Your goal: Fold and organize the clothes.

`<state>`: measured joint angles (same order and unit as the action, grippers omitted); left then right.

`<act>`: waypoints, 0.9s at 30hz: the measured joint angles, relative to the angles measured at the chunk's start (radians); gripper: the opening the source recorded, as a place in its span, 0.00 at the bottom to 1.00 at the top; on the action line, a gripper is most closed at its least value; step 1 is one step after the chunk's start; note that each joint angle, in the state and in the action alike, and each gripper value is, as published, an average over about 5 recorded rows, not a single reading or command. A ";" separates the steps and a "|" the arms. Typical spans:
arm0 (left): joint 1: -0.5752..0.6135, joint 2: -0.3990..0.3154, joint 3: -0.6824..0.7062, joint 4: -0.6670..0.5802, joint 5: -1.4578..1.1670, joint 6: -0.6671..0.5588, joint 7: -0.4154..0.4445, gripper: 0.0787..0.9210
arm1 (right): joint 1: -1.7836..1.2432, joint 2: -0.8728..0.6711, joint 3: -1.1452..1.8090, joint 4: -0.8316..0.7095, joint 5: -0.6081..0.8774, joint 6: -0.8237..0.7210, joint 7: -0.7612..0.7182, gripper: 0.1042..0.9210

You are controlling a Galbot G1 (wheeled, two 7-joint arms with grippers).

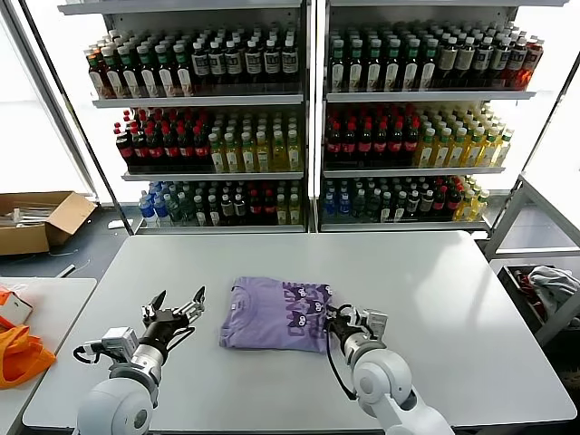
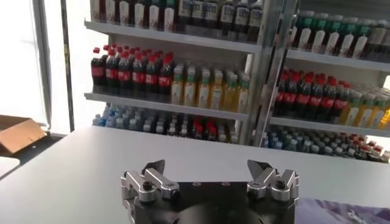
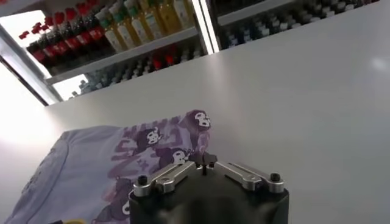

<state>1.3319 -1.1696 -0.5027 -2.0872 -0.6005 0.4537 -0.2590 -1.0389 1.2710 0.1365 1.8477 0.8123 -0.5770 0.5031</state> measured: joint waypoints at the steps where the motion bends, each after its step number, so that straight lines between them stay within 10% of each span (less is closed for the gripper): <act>1: 0.000 -0.001 0.002 0.000 0.000 0.000 0.000 0.88 | 0.001 -0.013 0.008 -0.002 -0.007 0.000 -0.006 0.00; 7: 0.002 -0.006 0.014 -0.008 0.002 0.004 -0.002 0.88 | 0.010 -0.060 0.054 -0.033 -0.096 0.010 -0.045 0.08; 27: 0.062 -0.031 -0.003 -0.040 0.006 0.002 0.009 0.88 | -0.042 0.041 -0.005 0.021 -0.455 0.087 -0.130 0.78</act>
<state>1.3937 -1.2009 -0.5057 -2.1276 -0.5944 0.4558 -0.2497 -1.0808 1.3122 0.1315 1.8686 0.3574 -0.4903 0.3729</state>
